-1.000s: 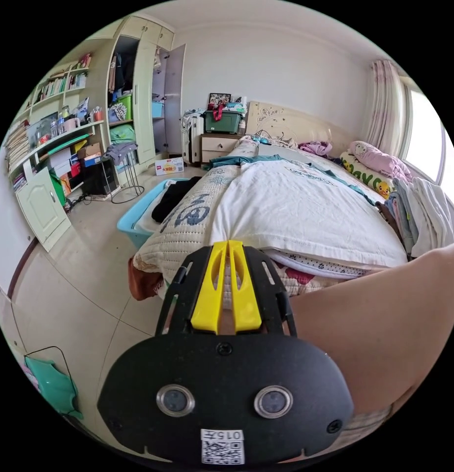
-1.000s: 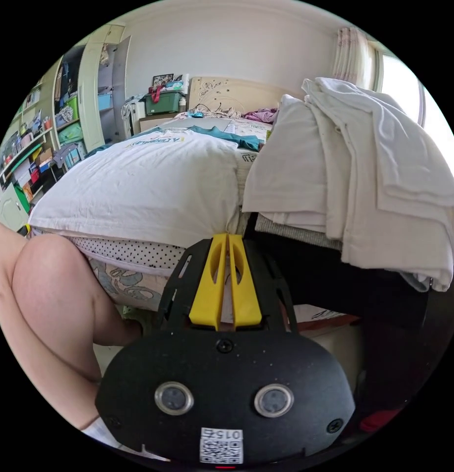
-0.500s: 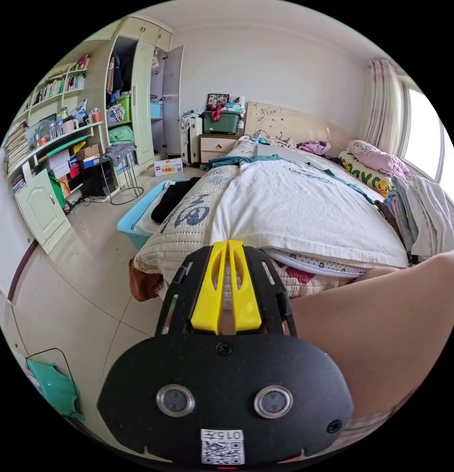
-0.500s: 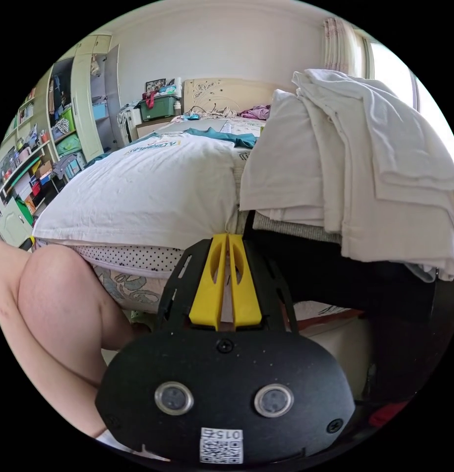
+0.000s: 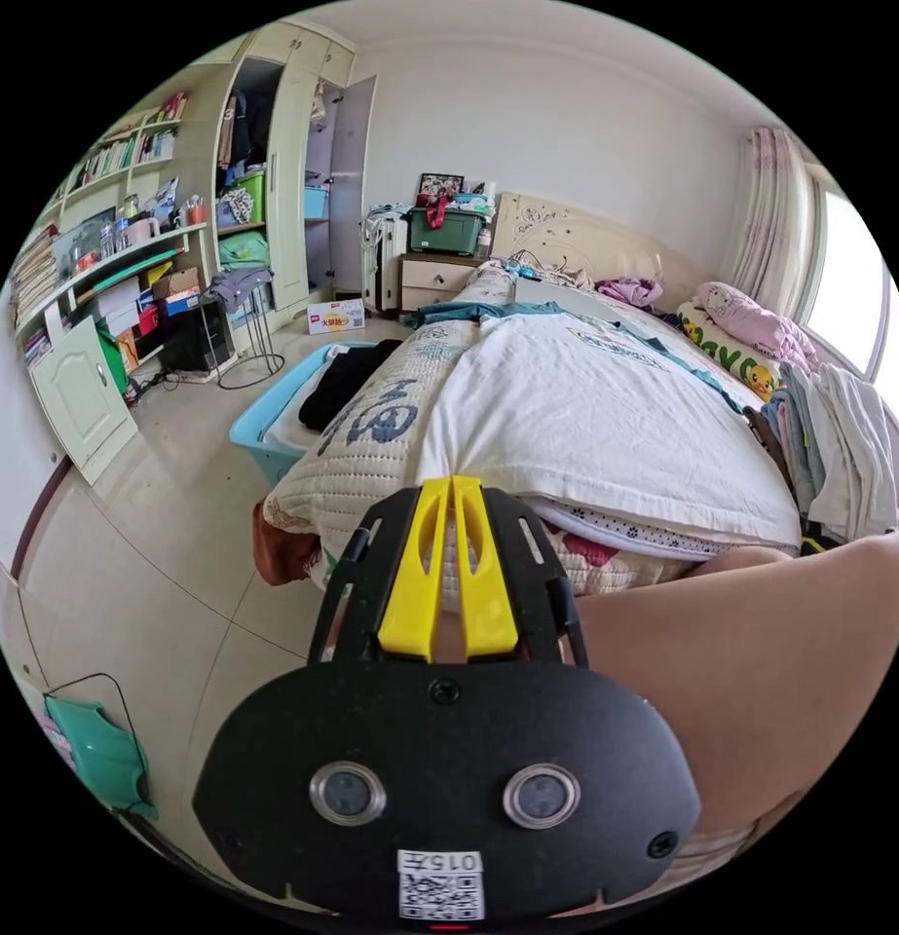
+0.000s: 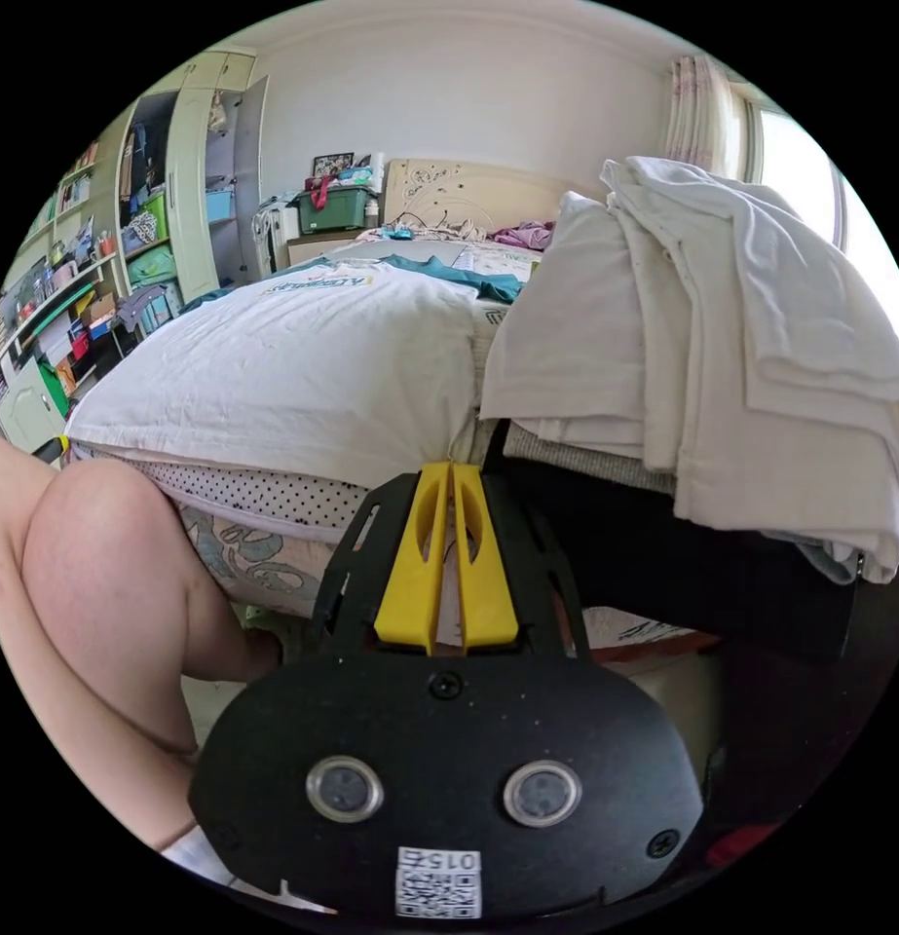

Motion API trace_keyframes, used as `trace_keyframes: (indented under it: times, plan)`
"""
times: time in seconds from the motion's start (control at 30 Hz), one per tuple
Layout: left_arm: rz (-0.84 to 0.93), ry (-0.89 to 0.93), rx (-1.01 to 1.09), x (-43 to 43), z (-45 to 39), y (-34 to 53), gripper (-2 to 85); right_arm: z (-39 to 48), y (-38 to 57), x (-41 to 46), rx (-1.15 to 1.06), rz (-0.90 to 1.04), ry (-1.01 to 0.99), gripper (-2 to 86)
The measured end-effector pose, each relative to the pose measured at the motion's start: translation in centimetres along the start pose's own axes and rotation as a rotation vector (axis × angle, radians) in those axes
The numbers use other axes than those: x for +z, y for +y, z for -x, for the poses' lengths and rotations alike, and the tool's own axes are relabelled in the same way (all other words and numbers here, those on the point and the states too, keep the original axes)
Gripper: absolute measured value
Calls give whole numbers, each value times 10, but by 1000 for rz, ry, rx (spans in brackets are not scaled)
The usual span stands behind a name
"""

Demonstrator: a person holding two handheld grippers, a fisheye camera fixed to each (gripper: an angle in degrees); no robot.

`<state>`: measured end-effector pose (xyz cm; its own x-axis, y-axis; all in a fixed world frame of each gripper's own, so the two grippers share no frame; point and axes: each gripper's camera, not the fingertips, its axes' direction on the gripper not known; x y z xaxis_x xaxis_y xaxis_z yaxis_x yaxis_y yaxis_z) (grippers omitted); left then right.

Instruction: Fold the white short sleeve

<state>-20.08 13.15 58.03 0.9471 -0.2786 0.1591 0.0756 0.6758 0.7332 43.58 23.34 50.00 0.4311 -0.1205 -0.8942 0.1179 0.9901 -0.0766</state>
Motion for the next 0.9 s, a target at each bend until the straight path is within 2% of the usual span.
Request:
trace_keyframes:
  times: [0.1,0.27,0.4,0.5,0.6,0.67,0.73,0.83,0.9]
  plan:
    - [-1,28,-34,1,7,0,-6,-9,-5,-1,6,-12,-53,-2]
    - [27,15,65,4,6,-8,-3,-30,-20,-3,26,-5,-173,6]
    - [46,79,94,4,19,-15,0,-27,-37,-17,-2,51,-105,15]
    - [52,74,121,-4,26,-24,4,-23,-56,-48,-48,-44,-87,15]
    - [-75,41,183,-23,20,-37,15,-25,-106,-76,-69,-201,-135,33]
    - [-112,101,256,-23,4,-60,33,-40,-168,-70,21,-257,-238,58]
    - [-91,203,306,-9,-15,-81,57,-53,-223,-43,74,-232,-299,68]
    - [2,380,351,28,-54,-111,86,-71,-320,28,165,-115,-263,64]
    - [21,433,403,46,-81,-123,90,-81,-370,72,205,-58,-203,66]
